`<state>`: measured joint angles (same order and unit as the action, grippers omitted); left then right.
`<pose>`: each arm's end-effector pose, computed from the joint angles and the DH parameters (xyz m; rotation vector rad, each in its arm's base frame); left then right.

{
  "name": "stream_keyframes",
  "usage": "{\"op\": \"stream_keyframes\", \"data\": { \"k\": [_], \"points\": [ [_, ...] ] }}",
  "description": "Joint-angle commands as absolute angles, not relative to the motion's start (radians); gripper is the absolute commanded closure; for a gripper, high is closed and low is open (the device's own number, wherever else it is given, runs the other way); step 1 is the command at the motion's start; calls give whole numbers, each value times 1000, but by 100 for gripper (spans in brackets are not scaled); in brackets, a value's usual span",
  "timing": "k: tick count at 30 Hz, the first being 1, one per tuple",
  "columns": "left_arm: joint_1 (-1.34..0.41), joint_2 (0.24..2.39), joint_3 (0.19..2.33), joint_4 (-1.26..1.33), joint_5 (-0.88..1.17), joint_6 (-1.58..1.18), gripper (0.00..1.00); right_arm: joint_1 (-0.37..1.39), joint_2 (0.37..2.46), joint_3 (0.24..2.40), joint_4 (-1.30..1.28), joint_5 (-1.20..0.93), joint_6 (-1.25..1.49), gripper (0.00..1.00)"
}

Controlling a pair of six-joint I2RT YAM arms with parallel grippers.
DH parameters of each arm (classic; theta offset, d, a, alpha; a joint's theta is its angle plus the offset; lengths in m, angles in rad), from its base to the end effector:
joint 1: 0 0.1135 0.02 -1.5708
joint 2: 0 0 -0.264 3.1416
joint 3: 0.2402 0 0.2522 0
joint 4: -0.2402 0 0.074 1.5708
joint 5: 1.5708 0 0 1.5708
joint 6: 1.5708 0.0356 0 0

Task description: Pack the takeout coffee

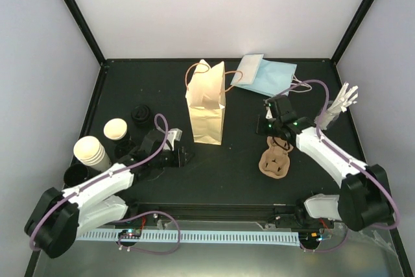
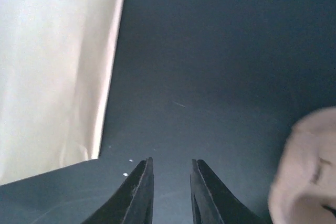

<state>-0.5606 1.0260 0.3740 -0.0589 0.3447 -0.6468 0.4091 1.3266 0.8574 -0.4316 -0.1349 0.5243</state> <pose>0.1594 -0.1143 0.1682 0.0894 2.4449 -0.9844 0.2455 0.1117 0.2268 0.0868 2.5459 0.5525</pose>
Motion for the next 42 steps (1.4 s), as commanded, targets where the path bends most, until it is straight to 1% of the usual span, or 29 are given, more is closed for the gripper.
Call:
{"op": "stream_keyframes", "data": {
  "k": [1, 6, 9, 12, 14, 18, 19, 21, 25, 29, 34, 42],
  "points": [
    [-608, 939, 337, -59, 384, -683, 63, 411, 1238, 841, -598, 59, 557, 74],
    [-661, 890, 286, 18, 398, -713, 61, 411, 1172, 842, -772, 200, 628, 63],
    [-678, 893, 273, 49, 410, -721, 57, 411, 1164, 867, -866, 273, 681, 62],
    [-681, 892, 274, 51, 417, -715, 52, 411, 1158, 888, -907, 336, 687, 60],
    [-681, 884, 275, 48, 417, -706, 48, 411, 1158, 878, -888, 319, 649, 60],
    [-681, 866, 287, 22, 411, -671, 44, 411, 1172, 849, -820, 124, 607, 59],
    [-682, 863, 292, 10, 409, -660, 44, 411, 1173, 838, -799, 98, 603, 57],
    [-681, 854, 297, 1, 411, -656, 42, 411, 1174, 826, -773, 72, 589, 50],
    [-681, 847, 295, 6, 431, -658, 39, 412, 1167, 837, -775, 61, 540, 44],
    [-681, 845, 286, 11, 448, -661, 39, 413, 1180, 843, -785, 48, 525, 44],
    [-681, 830, 263, 43, 444, -670, 38, 412, 1208, 822, -727, 33, 553, 46],
    [-681, 793, 238, 75, 421, -708, 37, 413, 1297, 859, -706, 76, 582, 48]
  ]
}}
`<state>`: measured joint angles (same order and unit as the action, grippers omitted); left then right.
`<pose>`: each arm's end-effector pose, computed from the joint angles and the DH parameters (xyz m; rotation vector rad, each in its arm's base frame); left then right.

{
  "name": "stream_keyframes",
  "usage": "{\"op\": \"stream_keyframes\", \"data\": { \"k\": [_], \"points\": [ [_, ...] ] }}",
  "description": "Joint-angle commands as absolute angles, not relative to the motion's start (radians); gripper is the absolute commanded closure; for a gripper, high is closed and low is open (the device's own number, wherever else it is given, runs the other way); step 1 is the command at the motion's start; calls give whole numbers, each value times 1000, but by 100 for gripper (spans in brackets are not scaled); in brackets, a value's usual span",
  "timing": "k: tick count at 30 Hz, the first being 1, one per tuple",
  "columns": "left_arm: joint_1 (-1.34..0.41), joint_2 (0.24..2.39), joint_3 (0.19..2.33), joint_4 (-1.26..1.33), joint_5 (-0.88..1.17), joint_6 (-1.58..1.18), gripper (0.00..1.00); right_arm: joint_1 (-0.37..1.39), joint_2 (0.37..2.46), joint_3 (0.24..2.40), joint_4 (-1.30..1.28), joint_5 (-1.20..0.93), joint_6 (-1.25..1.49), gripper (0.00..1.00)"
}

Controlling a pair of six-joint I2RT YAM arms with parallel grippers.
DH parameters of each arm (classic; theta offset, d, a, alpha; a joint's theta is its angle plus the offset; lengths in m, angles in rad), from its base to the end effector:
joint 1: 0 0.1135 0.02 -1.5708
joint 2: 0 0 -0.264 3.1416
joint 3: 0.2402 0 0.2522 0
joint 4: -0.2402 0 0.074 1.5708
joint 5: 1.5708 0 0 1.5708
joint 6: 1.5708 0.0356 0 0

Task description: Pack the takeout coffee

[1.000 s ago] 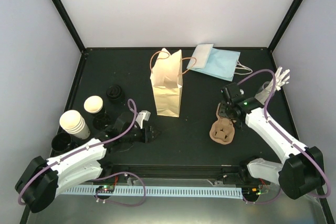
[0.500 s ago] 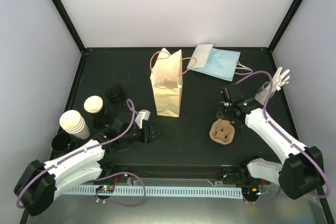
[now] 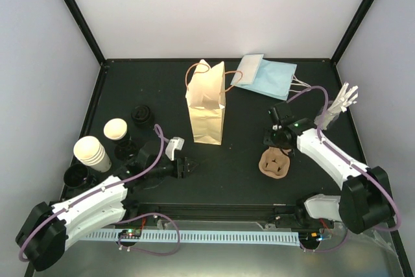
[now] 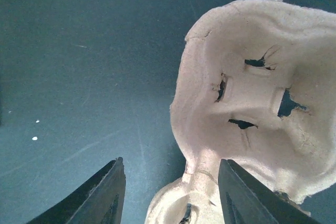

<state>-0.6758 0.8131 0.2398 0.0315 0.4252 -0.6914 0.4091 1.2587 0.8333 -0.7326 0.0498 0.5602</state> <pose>0.1220 -0.1166 0.1679 0.2637 2.3107 -1.2106 0.2124 0.0902 0.2180 0.2216 2.7371 0.2074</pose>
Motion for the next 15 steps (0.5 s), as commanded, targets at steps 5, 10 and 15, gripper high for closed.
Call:
{"op": "stream_keyframes", "data": {
  "k": [5, 10, 15],
  "points": [
    [-682, 800, 241, 68, 416, -697, 37, 412, 1391, 914, -733, 159, 589, 51],
    [-682, 794, 239, 60, 410, -698, 36, 413, 1459, 923, -690, 156, 598, 54],
    [-682, 803, 241, 58, 412, -695, 36, 413, 1500, 925, -667, 148, 596, 57]
  ]
}}
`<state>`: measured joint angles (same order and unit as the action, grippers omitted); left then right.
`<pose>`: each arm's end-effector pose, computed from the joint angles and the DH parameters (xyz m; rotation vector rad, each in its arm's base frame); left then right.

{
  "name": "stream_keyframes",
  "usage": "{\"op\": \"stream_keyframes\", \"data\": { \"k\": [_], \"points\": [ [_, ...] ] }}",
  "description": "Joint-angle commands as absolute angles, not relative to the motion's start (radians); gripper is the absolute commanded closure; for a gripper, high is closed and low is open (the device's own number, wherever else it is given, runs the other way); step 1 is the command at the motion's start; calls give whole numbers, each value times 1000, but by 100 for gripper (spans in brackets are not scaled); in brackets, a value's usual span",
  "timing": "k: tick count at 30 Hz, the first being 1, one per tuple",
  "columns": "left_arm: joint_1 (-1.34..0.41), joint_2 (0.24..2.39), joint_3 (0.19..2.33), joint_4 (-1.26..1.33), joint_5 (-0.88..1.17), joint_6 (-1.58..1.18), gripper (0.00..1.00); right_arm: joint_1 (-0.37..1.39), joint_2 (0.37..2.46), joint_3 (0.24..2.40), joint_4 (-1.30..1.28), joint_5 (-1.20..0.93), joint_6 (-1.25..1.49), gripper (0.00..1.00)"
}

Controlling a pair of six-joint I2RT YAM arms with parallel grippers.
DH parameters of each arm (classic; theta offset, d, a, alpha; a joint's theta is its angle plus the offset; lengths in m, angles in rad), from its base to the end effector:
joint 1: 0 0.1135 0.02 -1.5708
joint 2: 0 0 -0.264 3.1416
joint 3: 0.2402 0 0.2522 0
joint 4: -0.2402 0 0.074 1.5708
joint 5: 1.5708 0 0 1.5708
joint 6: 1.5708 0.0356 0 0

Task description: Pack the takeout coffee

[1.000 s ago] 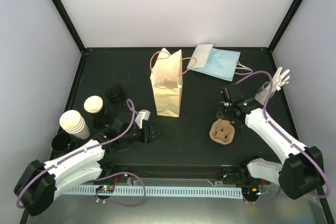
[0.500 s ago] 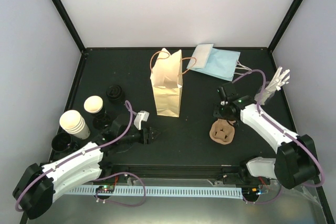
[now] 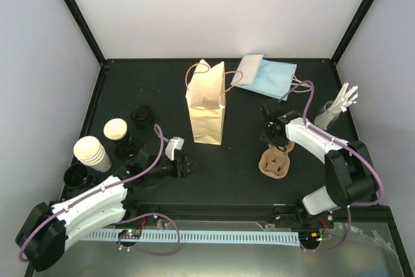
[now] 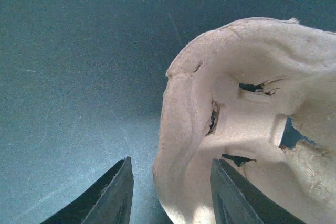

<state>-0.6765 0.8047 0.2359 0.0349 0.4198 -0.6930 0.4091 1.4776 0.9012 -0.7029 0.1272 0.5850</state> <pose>0.1214 -0.1161 0.1682 0.2606 2.3022 -1.2095 0.2449 0.1012 0.1885 0.2745 2.8119 0.0396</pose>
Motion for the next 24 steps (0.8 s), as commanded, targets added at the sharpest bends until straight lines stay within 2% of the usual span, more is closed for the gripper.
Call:
{"op": "stream_keyframes", "data": {
  "k": [1, 8, 13, 17, 24],
  "points": [
    [-681, 806, 242, 60, 413, -695, 36, 413, 1504, 925, -665, 148, 595, 57],
    [-683, 825, 242, 76, 421, -701, 36, 413, 1492, 905, -647, 110, 570, 66],
    [-686, 843, 242, 94, 429, -707, 36, 417, 1453, 884, -621, 2, 508, 76],
    [-692, 858, 244, 111, 433, -713, 36, 463, 1420, 879, -623, -41, 475, 77],
    [-717, 901, 256, 148, 433, -724, 36, 653, 1340, 897, -626, -111, 436, 76]
  ]
}}
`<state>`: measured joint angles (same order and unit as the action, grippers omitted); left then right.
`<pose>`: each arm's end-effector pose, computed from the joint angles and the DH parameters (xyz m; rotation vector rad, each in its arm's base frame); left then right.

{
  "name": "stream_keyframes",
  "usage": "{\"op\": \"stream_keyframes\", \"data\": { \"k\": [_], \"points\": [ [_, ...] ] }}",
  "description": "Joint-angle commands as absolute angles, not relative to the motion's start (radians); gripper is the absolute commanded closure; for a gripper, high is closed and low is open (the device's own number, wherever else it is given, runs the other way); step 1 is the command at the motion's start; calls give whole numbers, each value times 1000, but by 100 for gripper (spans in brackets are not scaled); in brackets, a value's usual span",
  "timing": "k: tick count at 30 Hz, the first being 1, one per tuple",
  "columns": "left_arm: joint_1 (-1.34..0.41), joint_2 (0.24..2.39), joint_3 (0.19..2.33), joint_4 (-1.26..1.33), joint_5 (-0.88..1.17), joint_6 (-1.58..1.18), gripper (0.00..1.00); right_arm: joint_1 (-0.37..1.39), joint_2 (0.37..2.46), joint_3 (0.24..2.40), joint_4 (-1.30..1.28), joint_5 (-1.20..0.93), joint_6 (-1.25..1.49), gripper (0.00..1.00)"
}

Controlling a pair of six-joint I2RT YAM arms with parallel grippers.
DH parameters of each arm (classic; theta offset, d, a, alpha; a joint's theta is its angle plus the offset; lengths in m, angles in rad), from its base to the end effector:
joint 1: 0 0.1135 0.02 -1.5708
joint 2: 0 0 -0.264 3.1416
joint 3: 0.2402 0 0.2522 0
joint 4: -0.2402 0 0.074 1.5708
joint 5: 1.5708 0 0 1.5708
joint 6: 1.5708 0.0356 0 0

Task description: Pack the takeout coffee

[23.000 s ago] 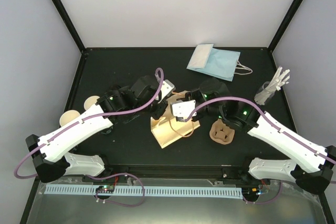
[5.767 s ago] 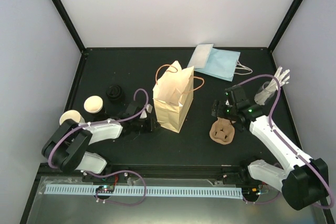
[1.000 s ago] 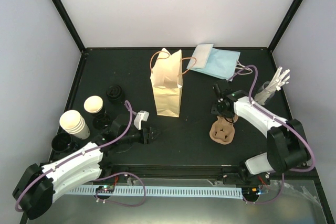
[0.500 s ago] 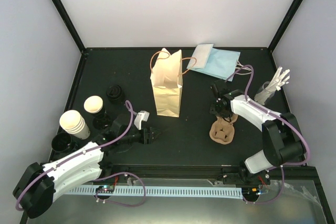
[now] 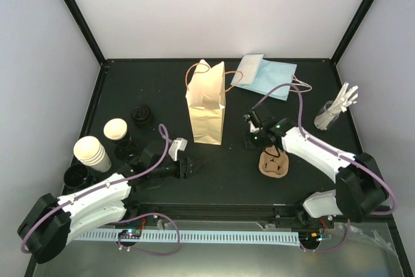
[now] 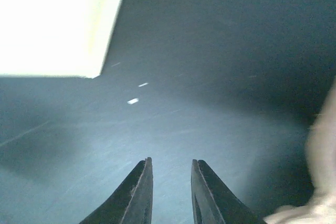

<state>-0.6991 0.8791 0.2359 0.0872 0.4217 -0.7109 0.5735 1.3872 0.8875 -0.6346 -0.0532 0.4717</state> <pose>0.1238 -0.1232 0.1617 0.2641 2.3366 -1.2219 0.2189 0.1437 0.2091 -0.1570 2.7615 0.3699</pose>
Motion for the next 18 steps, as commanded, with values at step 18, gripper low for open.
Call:
{"op": "stream_keyframes", "data": {
  "k": [18],
  "points": [
    [-770, 939, 273, 173, 396, -736, 36, 502, 1422, 911, -707, 238, 560, 49]
  ]
}}
